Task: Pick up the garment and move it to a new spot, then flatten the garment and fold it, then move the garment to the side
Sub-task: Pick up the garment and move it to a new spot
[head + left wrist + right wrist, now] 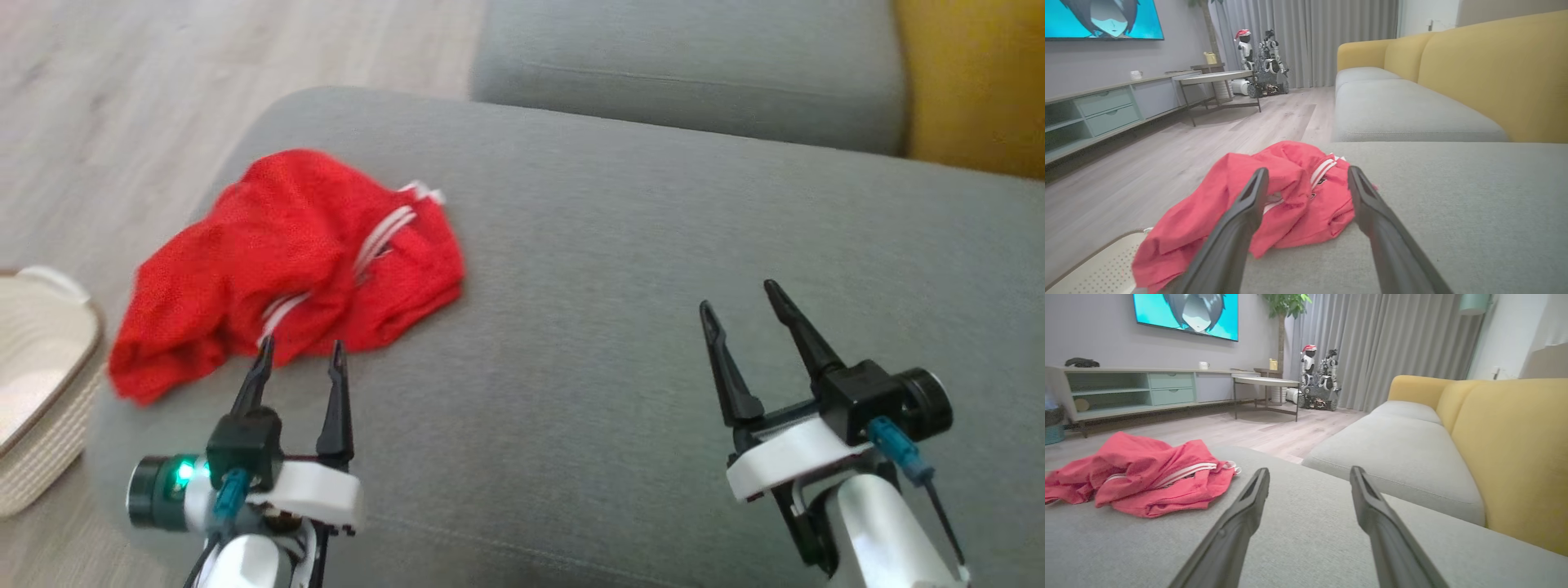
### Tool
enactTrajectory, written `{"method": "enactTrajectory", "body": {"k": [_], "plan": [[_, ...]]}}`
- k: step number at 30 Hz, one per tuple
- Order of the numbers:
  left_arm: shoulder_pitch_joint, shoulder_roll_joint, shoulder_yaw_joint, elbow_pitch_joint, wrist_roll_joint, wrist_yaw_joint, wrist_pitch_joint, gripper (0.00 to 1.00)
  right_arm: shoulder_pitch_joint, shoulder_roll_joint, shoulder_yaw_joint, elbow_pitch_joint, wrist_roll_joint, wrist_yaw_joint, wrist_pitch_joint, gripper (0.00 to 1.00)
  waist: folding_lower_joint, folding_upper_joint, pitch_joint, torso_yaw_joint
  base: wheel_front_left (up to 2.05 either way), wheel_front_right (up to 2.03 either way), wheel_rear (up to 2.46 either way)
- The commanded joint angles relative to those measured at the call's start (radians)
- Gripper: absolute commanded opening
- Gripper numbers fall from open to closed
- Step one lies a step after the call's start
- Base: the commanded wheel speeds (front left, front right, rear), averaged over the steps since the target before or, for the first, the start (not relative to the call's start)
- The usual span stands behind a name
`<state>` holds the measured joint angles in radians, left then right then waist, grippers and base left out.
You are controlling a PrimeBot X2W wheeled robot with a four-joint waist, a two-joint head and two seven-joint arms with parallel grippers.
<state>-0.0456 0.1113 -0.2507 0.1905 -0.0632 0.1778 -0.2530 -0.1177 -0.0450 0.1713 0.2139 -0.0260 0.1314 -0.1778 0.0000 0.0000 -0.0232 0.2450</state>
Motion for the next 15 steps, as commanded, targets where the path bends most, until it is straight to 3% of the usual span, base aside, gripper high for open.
{"method": "enactTrajectory", "body": {"k": [1, 15], "plan": [[-0.030, 0.013, 0.040, -0.041, 0.007, 0.008, -0.009, 1.00, -0.035, -0.005, 0.028, -0.025, 0.009, -0.001, -0.012, 1.00, 0.0000, 0.0000, -0.004, 0.054, 0.00, 0.00, 0.00], [0.009, 0.018, 0.058, -0.058, 0.015, 0.008, -0.009, 1.00, -0.013, -0.005, 0.056, -0.010, 0.039, -0.001, -0.019, 1.00, 0.0000, 0.0000, -0.014, 0.145, 0.00, 0.00, 0.00]]}}
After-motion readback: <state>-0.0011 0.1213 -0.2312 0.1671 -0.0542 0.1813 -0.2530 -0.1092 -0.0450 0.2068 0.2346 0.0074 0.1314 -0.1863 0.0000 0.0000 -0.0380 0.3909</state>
